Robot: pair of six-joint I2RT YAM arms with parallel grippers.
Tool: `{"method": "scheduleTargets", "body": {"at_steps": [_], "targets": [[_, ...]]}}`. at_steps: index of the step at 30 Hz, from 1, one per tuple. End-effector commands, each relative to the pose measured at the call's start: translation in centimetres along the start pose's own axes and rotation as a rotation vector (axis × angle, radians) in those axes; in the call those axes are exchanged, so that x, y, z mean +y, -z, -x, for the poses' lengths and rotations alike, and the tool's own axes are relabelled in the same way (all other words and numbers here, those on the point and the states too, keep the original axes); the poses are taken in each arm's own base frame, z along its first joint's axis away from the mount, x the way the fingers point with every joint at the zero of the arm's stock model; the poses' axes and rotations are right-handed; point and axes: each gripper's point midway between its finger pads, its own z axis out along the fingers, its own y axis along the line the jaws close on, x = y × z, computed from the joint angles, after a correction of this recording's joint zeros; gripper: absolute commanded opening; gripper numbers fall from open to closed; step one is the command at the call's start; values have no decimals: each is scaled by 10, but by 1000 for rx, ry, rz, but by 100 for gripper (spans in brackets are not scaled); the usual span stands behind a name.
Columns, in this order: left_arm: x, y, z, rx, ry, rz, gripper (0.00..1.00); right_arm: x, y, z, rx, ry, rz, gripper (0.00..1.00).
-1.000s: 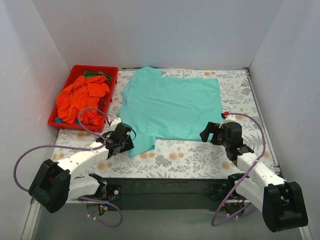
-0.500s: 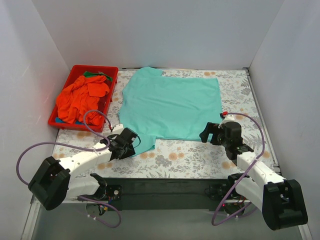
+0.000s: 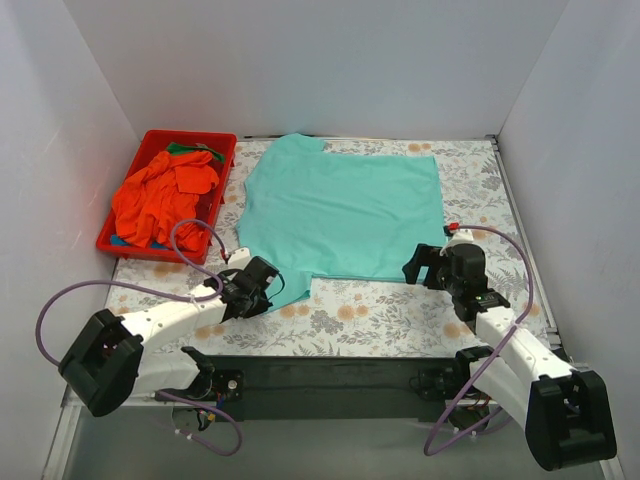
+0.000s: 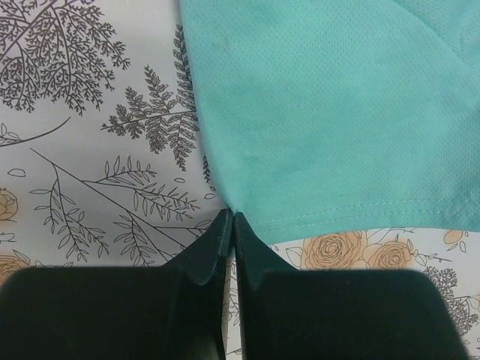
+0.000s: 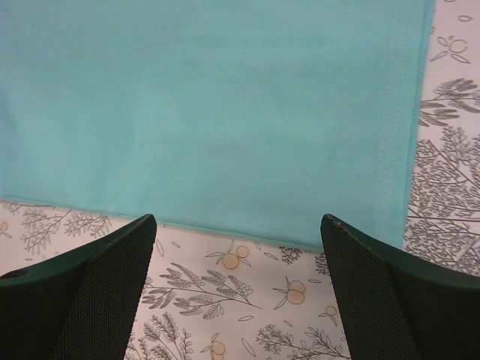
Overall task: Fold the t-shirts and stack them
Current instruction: Flatten the tshirt out
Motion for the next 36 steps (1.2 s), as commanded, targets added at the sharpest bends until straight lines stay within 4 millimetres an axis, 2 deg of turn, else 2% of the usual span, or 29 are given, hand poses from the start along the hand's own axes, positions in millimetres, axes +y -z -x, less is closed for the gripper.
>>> {"method": "scheduleTargets", "body": {"at_steps": [1, 4, 7, 15, 27, 36], "targets": [[-12, 11, 21, -76, -6, -46, 0, -13, 5, 28, -62, 17, -108, 97], [-24, 22, 37, -128, -21, -97, 0, -36, 7, 27, -33, 6, -221, 97], [-34, 32, 49, -163, -29, -144, 0, -51, 6, 19, 20, -11, -271, 95], [-45, 49, 65, -232, -64, -220, 0, -63, 10, 8, 58, -43, -336, 91], [-60, 54, 60, -220, -105, -323, 0, -72, 15, 2, 65, -80, -388, 84], [-64, 61, 56, -227, -112, -359, 0, -75, 8, -4, 125, -89, -391, 75]]}}
